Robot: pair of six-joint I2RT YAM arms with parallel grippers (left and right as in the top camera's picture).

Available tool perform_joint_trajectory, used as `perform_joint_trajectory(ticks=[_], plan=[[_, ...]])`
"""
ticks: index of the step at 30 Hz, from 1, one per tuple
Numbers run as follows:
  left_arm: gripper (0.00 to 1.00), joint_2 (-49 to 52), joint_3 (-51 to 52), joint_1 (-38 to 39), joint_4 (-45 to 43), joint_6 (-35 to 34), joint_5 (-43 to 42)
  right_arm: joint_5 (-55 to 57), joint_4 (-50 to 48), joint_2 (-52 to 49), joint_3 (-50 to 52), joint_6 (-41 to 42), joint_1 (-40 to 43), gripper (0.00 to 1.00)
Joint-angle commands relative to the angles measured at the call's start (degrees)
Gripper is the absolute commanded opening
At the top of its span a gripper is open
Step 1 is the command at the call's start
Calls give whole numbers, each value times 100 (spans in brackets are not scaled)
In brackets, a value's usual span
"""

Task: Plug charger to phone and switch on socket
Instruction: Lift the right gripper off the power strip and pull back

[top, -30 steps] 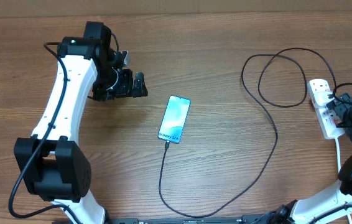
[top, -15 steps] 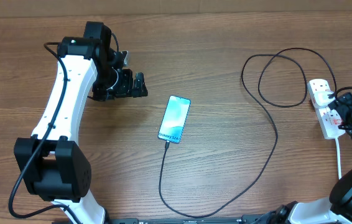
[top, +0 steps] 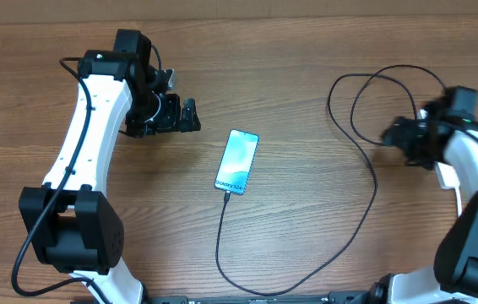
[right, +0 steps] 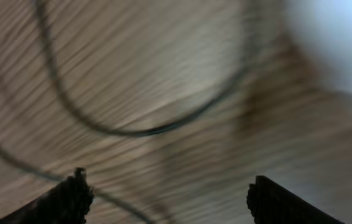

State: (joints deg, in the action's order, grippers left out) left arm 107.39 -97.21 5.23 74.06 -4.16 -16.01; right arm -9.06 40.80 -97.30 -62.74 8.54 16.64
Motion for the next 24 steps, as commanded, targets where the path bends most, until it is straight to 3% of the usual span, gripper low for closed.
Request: perform_joint_trajectory(ticks=[1, 3, 5, 24], plan=[[100, -63, -4, -7, -2, -35, 7, 356, -48, 81, 131, -177, -494, 82], [100, -63, -4, -7, 0, -33, 7, 560, -46, 79, 175, -173, -721, 83], [100, -63, -4, -7, 0, -35, 7, 566, -44, 76, 225, -76, -887, 100], [100, -63, -4, -7, 0, -35, 7, 42, -44, 74, 236, -70, -1080, 100]])
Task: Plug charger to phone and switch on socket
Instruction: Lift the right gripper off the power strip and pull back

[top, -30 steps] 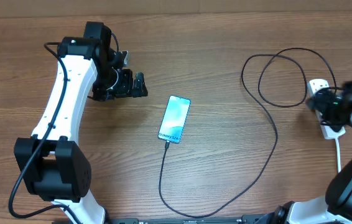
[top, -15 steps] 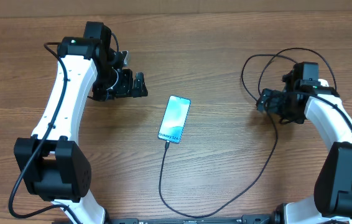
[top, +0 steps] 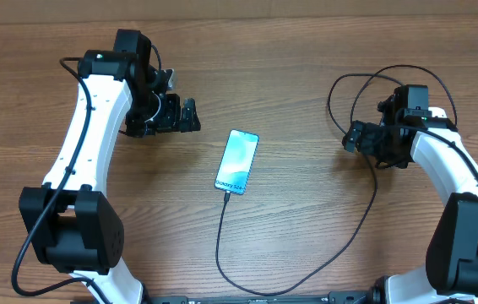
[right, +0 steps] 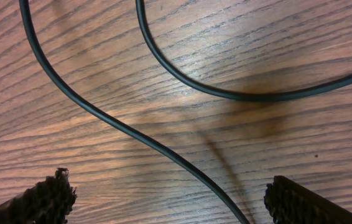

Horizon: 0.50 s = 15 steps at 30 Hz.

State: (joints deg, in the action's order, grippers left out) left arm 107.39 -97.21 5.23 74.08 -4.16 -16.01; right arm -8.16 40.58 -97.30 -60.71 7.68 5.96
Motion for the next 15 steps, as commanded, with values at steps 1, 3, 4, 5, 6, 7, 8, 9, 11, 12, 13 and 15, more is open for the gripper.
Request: perform_joint_trajectory(ticks=[1, 3, 4, 5, 6, 7, 8, 9, 11, 12, 13, 15], plan=[[100, -63, -4, -7, -2, -33, 7, -48, -22, 74, 33, 15, -11, 100], [100, -63, -4, -7, -2, -35, 7, -48, -22, 74, 33, 15, -11, 100], [100, -63, -4, -7, -4, -35, 7, -48, -22, 74, 33, 15, -11, 100], [100, -63, -4, -7, -2, -35, 7, -48, -22, 74, 33, 15, -11, 100], [100, -63, -4, -7, -2, -35, 7, -48, -22, 74, 33, 15, -11, 100], [100, -63, -4, -7, -2, -35, 7, -48, -24, 74, 33, 15, -11, 100], [100, -63, -4, -7, -2, -35, 7, -48, -22, 74, 33, 15, -11, 100], [100, -63, -4, -7, -2, -35, 7, -48, -22, 74, 33, 15, -11, 100], [100, -63, -4, -7, -2, -35, 7, -48, -22, 74, 33, 15, -11, 100], [100, -63, -4, -7, -2, -35, 7, -48, -22, 74, 33, 15, -11, 100], [100, -63, -4, -7, -2, -33, 7, -48, -22, 74, 33, 15, -11, 100], [100, -63, -4, -7, -2, -35, 7, -48, -22, 74, 33, 15, -11, 100]])
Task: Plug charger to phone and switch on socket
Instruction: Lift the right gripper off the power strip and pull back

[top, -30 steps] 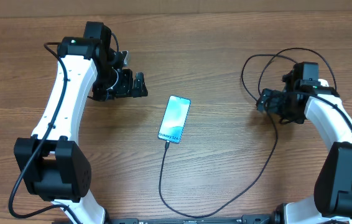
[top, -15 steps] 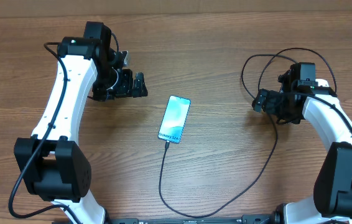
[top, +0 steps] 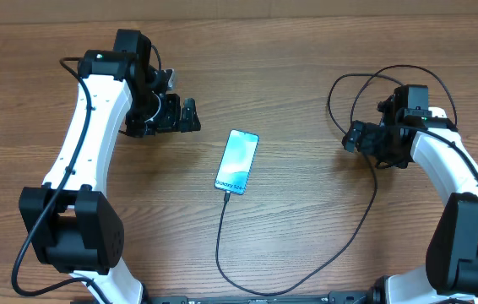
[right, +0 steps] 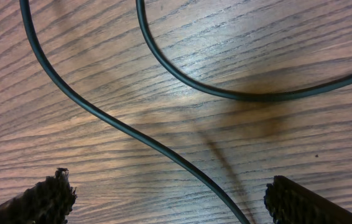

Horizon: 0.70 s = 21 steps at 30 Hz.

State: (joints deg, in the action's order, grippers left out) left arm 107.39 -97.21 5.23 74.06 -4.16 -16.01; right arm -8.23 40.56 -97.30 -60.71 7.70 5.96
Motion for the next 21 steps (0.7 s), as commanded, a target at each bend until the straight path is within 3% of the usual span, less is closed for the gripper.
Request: perform_joint_trajectory(ticks=[1, 14, 21], plan=[[100, -63, -4, -7, 0, -35, 7, -42, -20, 74, 33, 13, -11, 100], [100, -129, -4, 9, 0, -35, 7, -42, -20, 74, 33, 13, -11, 100], [100, -848, -4, 15, 0, -35, 7, -42, -20, 74, 33, 13, -11, 100]])
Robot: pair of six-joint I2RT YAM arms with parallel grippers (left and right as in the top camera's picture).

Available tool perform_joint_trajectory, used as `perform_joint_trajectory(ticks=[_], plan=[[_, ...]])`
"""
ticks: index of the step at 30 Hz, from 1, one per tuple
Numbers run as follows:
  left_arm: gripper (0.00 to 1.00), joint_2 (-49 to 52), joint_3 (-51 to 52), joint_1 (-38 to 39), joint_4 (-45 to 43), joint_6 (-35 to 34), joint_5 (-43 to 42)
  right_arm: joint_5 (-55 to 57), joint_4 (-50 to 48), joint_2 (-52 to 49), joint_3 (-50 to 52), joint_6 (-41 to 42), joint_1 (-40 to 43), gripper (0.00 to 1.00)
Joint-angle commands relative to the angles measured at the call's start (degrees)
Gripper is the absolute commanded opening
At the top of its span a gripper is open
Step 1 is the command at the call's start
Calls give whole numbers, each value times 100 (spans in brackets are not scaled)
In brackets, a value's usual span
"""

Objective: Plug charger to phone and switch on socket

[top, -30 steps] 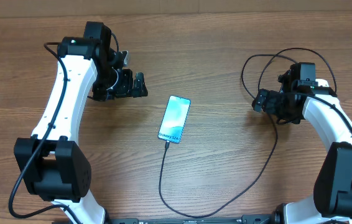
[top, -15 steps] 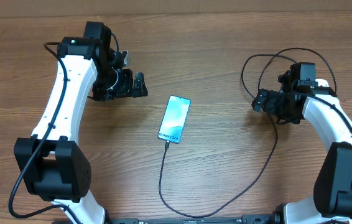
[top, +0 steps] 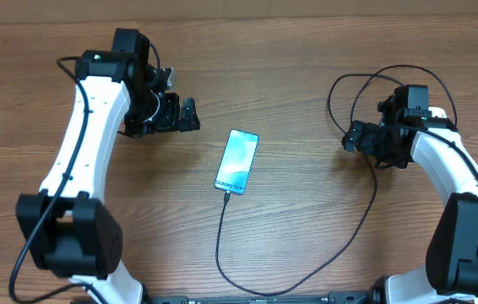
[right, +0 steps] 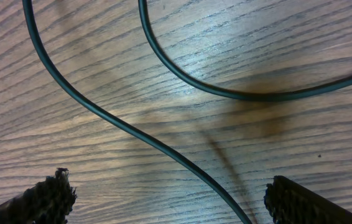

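Note:
The phone lies face up mid-table with its screen lit. The black charger cable meets the phone's near end, runs toward the front edge, then curves right and up into loops. My right gripper hovers low over those loops. In the right wrist view it is open, with its fingertips wide apart and a cable strand passing between them untouched. My left gripper stands left of the phone, apparently open and holding nothing. No socket is in view.
The wooden table carries only the phone and the cable. The cable's long bend lies close to the front edge, between the two arm bases.
The right gripper hangs open over the same cable strands. The left arm's lower links have shifted slightly, while its gripper stays beside the phone.
The right gripper was first at the far right of the table, with its wrist view blurred by motion. By the following moment it was further left, over the cable loops, and open. It has stayed there. The phone, cable and left gripper have kept their places throughout.

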State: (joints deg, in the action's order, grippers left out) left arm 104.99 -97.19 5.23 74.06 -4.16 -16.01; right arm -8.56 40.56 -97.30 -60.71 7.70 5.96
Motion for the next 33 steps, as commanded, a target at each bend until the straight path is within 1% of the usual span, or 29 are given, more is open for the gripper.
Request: perform_joint_trajectory(ticks=[1, 24, 28, 33], plan=[[100, -772, -7, 15, 0, -35, 7, -9, -20, 74, 33, 13, -11, 100], [100, -4336, -7, 13, 28, -35, 7, -9, -20, 74, 33, 13, -11, 100], [100, -4728, -7, 13, 155, -35, 7, -9, -20, 74, 33, 13, -11, 100], [100, -4878, -7, 13, 374, -33, 7, -9, -20, 74, 33, 13, -11, 100]])
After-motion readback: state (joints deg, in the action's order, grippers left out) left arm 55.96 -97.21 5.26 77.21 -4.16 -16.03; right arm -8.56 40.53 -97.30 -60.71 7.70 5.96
